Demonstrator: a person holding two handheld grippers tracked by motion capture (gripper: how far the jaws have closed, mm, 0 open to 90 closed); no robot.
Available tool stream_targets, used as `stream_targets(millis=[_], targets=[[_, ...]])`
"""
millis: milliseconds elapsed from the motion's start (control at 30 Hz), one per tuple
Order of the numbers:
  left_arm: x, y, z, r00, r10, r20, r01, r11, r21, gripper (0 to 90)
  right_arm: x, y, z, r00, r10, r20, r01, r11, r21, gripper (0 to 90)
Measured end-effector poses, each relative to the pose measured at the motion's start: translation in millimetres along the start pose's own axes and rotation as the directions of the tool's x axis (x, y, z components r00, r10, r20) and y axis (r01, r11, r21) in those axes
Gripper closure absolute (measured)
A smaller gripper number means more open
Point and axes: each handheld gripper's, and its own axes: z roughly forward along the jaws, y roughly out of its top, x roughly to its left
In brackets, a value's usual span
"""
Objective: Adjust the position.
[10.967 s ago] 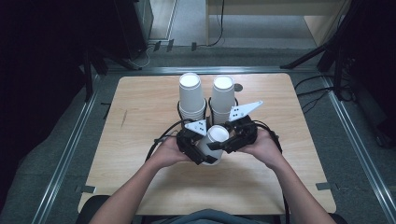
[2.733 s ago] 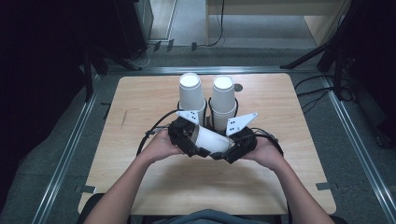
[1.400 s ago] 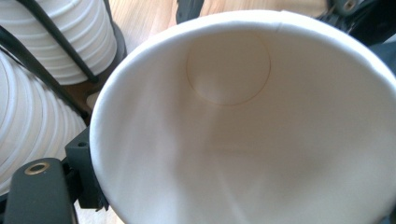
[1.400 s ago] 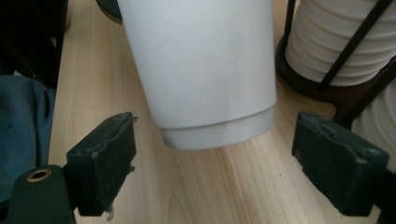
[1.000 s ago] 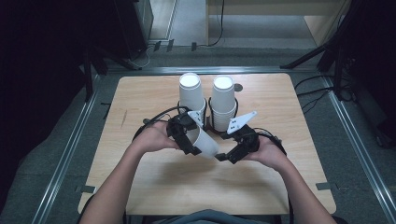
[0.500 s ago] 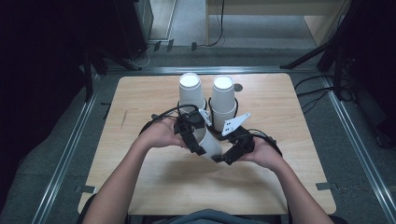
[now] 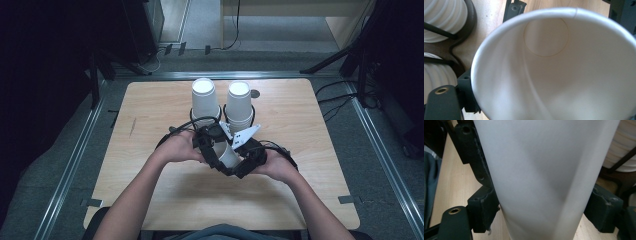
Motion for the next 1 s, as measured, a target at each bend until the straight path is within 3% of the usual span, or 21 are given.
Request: stream_targets(millis=[233, 333, 367, 500, 667, 933, 967, 1000], targets=[[1.4, -4.5, -0.8, 0.9994, -0.034, 0.006, 0.034, 0.9968, -0.072, 2.2, -1.3, 0.1, -4.6, 1.0, 0.0, 0.002, 0.0, 1.0, -0.007, 21.1], [2.0, -8.4, -7.0, 0.9991, -0.043, -0.001, 0.042, 0.9883, -0.146, 0.0, -3.6, -0.5, -9.1, 0.9998, 0.008, 0.017, -0.007, 1.0, -0.025, 21.0], [2.0, -8.4, -7.0, 0.9991, -0.043, -0.001, 0.042, 0.9883, -0.146, 0.0, -4.2, -0.9, -10.3, 0.9998, 0.01, 0.016, -0.01, 0.999, -0.033, 21.0], [3.5, -13.2, -12.8, 0.998, -0.06, -0.019, 0.055, 0.975, -0.215, 0.0, -5.5, -1.5, -14.7, 0.9994, 0.019, 0.027, -0.018, 0.999, -0.049, 21.0], [4.4, -19.3, -16.4, 0.9968, -0.077, -0.023, 0.068, 0.9639, -0.257, 0.0, -6.2, -1.5, -19.5, 0.9991, 0.025, 0.035, -0.022, 0.998, -0.064, 21.0], [1.9, -31.3, -20.5, 0.9933, -0.106, -0.046, 0.084, 0.9343, -0.347, 0.0, -7.1, -2.1, -26.8, 0.9978, 0.042, 0.052, -0.037, 0.995, -0.095, 20.9], [1.9, -31.3, -20.5, 0.9933, -0.106, -0.046, 0.084, 0.9343, -0.347, 0.0, -7.1, -2.1, -26.8, 0.9978, 0.042, 0.052, -0.037, 0.995, -0.095, 20.9], [1.5, -33.2, -20.5, 0.9919, -0.121, -0.037, 0.099, 0.9221, -0.374, 0.0, -6.8, -1.9, -28.0, 0.9977, 0.045, 0.051, -0.039, 0.993, -0.107, 20.9]])
